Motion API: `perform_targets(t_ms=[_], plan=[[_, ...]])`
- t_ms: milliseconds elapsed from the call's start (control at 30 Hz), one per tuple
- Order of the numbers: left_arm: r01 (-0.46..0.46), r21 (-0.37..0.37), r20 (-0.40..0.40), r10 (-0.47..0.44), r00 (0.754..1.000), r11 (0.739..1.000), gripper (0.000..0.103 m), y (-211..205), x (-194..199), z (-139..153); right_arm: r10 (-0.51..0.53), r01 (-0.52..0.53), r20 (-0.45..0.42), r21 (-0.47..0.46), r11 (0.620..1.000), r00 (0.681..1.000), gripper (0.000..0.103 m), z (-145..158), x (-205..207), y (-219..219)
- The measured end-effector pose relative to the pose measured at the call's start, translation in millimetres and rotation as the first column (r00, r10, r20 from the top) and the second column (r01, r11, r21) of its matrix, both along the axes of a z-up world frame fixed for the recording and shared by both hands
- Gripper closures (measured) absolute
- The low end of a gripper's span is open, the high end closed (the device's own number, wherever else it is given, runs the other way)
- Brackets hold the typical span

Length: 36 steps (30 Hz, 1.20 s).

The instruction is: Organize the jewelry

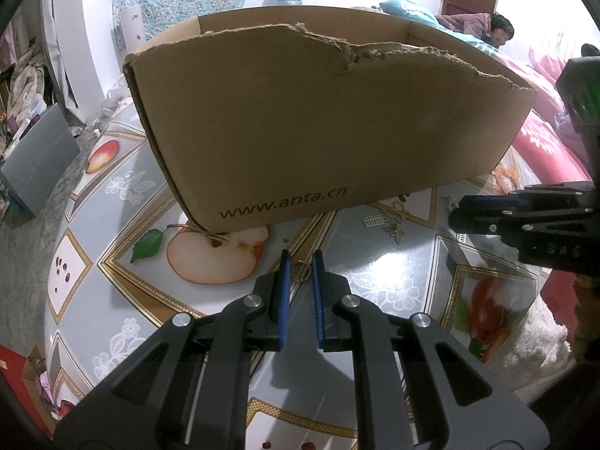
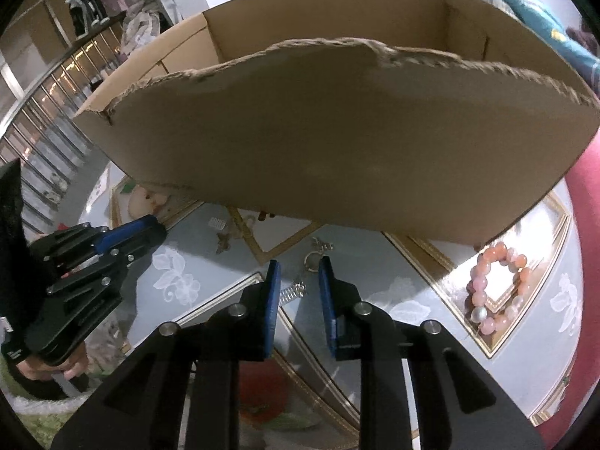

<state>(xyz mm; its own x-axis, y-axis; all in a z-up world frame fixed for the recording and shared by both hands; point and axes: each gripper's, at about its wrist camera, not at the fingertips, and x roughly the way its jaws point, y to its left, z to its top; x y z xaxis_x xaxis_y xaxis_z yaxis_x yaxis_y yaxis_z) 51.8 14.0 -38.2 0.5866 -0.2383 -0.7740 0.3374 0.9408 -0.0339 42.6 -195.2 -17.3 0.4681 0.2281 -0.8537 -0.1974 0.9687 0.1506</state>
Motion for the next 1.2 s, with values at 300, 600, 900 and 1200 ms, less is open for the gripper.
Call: perform_targets(t_ms=[300,600,900,1200], plan=[[-0.001,-0.005,0.0,0.001,1.0,1.0,0.093,-1,0,0,0.023,-0.02,0.024,-0.119,0.993,0.999,0.096,-2,-1,19],[-0.001,-0.013,0.005,0.001,1.0,1.0,0.093,0,0,0,-0.038,0.052,-0.084,0.169,0.984,0.996,0.101,-6,15,-23],[0.0,-0.024,0.01,0.001,1.0,1.0,0.093,4,-2,0,-0.069,0.077,-0.04,0.264,0.962,0.997,0.101,9,14,-30],[-0.009,-0.039,0.007,0.009,1.0,0.999,0.093,15,-7,3,-0.049,0.039,0.027,0.302,0.953,0.998,0.101,30,8,-47]])
